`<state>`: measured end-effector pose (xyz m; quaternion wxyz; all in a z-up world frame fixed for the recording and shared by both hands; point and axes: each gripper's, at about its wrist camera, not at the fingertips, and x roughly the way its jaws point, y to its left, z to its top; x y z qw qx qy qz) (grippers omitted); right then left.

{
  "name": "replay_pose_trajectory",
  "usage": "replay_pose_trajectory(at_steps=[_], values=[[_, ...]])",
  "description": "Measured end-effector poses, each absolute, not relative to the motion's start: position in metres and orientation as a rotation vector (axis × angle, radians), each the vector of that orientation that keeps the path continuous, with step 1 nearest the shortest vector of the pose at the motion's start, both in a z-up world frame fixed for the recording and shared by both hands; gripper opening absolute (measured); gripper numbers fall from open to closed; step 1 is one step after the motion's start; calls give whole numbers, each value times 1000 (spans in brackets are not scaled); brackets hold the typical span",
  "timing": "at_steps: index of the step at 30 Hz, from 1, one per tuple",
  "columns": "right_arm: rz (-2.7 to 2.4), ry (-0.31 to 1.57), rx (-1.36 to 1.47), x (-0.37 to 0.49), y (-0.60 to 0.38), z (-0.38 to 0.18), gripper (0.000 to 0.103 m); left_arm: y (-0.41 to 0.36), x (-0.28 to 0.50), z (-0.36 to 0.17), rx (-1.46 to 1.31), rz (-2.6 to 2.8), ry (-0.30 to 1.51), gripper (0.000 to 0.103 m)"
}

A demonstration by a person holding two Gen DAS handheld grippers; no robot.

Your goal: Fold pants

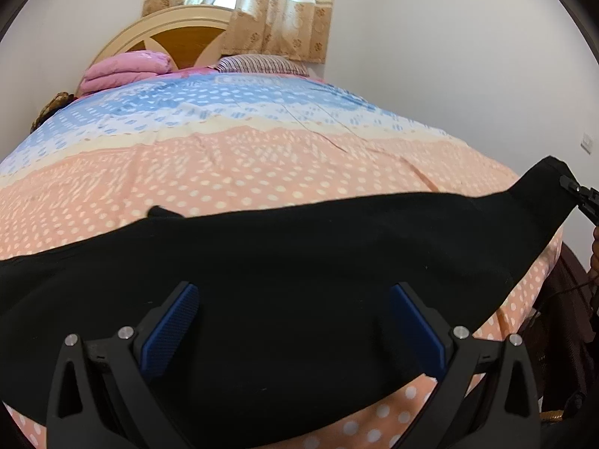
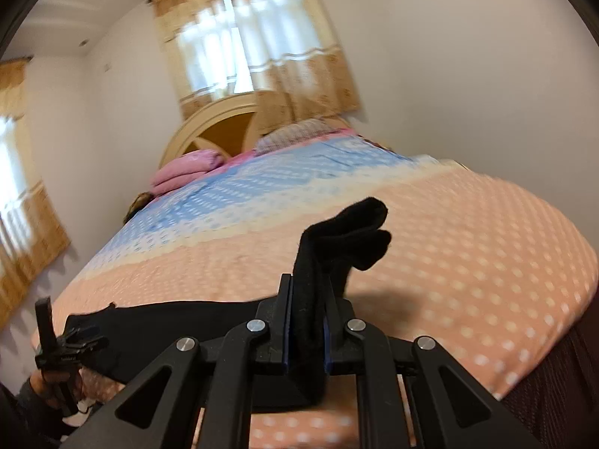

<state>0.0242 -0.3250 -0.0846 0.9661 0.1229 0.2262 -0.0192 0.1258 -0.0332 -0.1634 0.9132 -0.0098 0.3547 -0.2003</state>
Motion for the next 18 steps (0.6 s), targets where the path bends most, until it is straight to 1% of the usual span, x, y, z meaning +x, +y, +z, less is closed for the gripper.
replay_pose_trajectory(at_steps=[4,9,13,18], values=[[35,472,194,40,-285,-75,12,-21,127,-161,-48,-402,719,103],[124,498,159,60,-242,-77,12,-8,133,-159,-72,-388,713,103],[190,539,123,77,-203,-91,12,-1,134,-157,-91,-390,707,103],[259,618,85,98,-161,-124,12,1,132,-156,-124,-427,710,103]])
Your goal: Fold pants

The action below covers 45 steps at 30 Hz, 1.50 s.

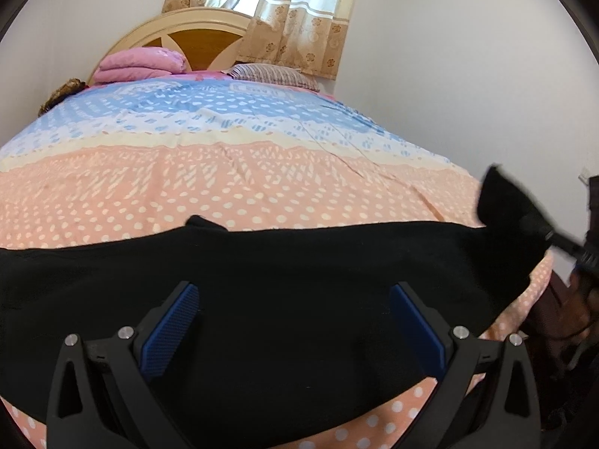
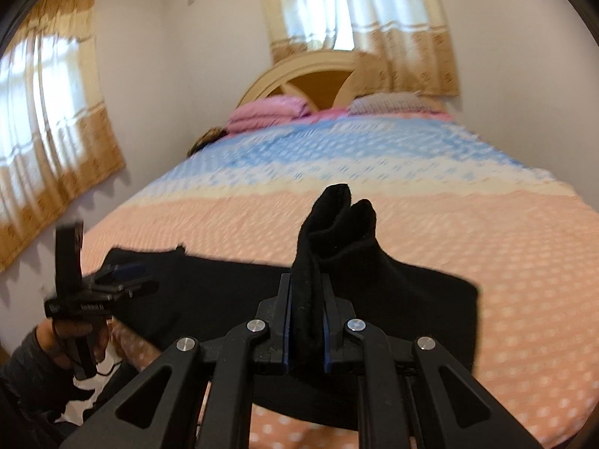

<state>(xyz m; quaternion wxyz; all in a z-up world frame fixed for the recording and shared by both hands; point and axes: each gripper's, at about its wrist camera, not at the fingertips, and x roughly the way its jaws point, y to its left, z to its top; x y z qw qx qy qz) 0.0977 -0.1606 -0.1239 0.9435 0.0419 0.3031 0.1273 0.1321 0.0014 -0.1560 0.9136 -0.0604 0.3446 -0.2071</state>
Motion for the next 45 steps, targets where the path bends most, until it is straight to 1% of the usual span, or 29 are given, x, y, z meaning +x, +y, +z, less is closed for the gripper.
replay_pose_trajectory(at_steps=[4,7,8,9,10,11,12,16,19,21,23,24,26,28,29,31,32,33,35,40,45], values=[[280,693,11,110,-133,-159,12,-8,133,-159,-148,-482,729,103],[300,766,10,120,-130,-179,17,-24,135,-163,-122,-521,755,103],[311,783,18,120,-132,-182,25,-30,136,-163,-110,-534,762,103],[327,796,28,119,-135,-183,29,-34,135,-162,-98,-543,764,103],[352,798,40,116,-139,-181,42,-41,136,-160,-82,-561,766,103],[377,791,42,110,-143,-178,52,-48,137,-159,-73,-579,768,103],[393,779,38,103,-147,-174,54,-52,138,-157,-68,-592,770,103],[382,743,25,83,-169,-164,54,-80,143,-153,-52,-666,786,103],[309,702,83,73,-202,-163,54,-106,146,-153,-50,-728,819,101],[260,680,138,72,-220,-165,54,-127,148,-155,-37,-763,848,92],[213,657,229,74,-242,-166,54,-144,151,-159,-17,-778,876,87],[203,651,255,75,-248,-165,54,-152,152,-161,-6,-782,887,83],[175,633,317,75,-262,-167,54,-164,156,-164,-5,-793,915,78],[160,622,334,74,-266,-167,55,-172,160,-165,-12,-782,918,76],[154,614,340,73,-267,-167,55,-174,160,-165,-13,-781,918,71],[154,607,342,75,-267,-166,55,-178,161,-166,-6,-779,918,54],[152,601,338,75,-266,-166,56,-180,162,-166,-2,-775,919,34],[151,597,334,74,-266,-166,56,-179,163,-167,0,-766,926,21],[148,586,318,72,-264,-167,57,-171,166,-165,-38,-772,930,14],[155,558,309,67,-263,-166,60,-152,164,-148,-115,-800,901,13],[171,536,282,62,-256,-164,61,-107,165,-127,-190,-755,875,13]])
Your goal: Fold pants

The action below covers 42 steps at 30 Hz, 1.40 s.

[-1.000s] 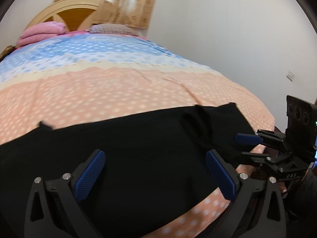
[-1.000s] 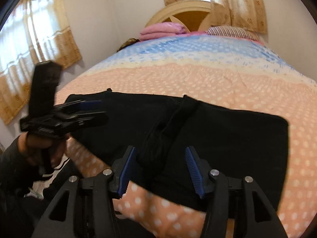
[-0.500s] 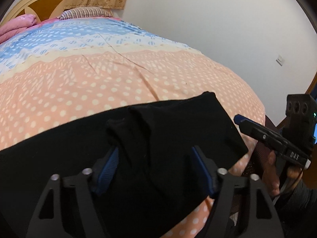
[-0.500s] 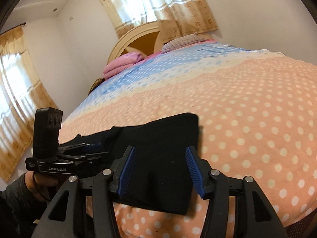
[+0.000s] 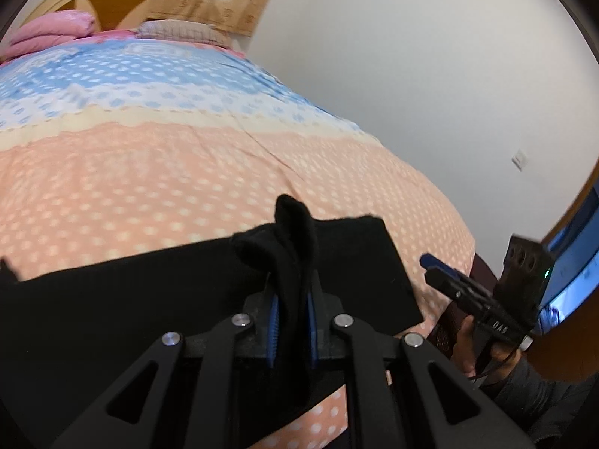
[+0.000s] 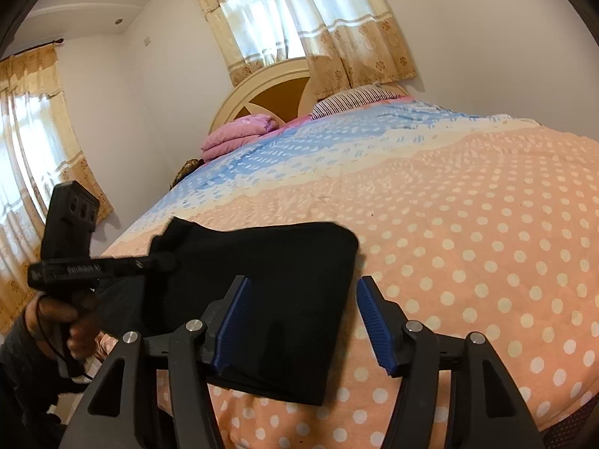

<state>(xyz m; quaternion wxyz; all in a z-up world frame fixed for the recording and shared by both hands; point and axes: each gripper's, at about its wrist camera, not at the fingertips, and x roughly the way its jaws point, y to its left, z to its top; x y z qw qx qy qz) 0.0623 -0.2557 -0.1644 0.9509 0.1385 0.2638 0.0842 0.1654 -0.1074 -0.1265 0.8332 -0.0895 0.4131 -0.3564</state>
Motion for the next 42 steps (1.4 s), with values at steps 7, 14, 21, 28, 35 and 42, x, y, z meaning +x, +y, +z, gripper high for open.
replay_pose_trajectory(at_steps=[7,14,21,28,35,42], values=[[208,552,249,63,-243,-168,62,-64,175,-144,-222,-644,947,13],[313,544,184,58,-219,-168,62,-62,184,-166,-252,-604,995,13],[394,613,94,61,-194,-181,63,-45,180,-157,-279,-610,948,13],[377,722,56,76,-187,-203,71,-39,183,-178,-285,-559,985,18],[329,554,15,61,-182,-169,71,-41,174,-169,-223,-538,938,39],[347,666,78,120,-173,-178,73,-49,169,-168,-152,-513,904,65]])
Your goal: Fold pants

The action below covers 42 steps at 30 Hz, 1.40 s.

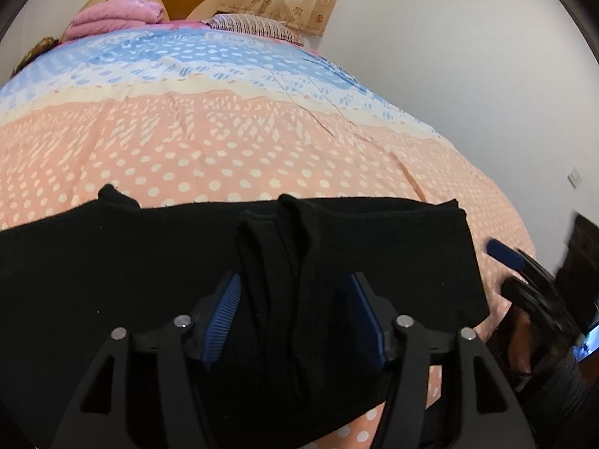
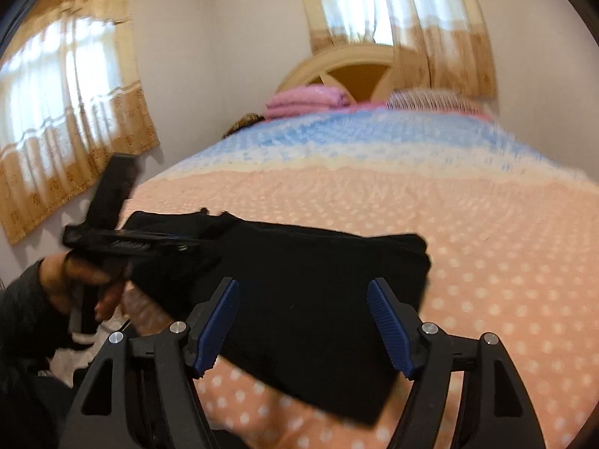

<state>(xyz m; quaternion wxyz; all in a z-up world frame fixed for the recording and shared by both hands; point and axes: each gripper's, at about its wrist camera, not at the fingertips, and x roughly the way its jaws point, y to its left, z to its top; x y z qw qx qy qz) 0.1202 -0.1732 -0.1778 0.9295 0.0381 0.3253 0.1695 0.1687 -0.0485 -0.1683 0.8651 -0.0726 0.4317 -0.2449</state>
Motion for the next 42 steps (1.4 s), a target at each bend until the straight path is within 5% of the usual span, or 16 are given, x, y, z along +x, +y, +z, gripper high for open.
replay_pose_trajectory(at_steps=[2,15,26,40,42], values=[[292,781,92,148,-178,-199,73,-47,167,-166,-147,-523,898,65],[560,642,-52,116,-83,-158,73,68,152,-157,-156,-302,852,76],[640,756,-216,131,3,-215,73,225,128,-184,-267,75,828,77],[632,715,-36,115,-20,-198,73,232,140,-201,-294,34,787,76],[626,718,-9,115,-21,-201,73,229,142,-199,-296,8,790,64]])
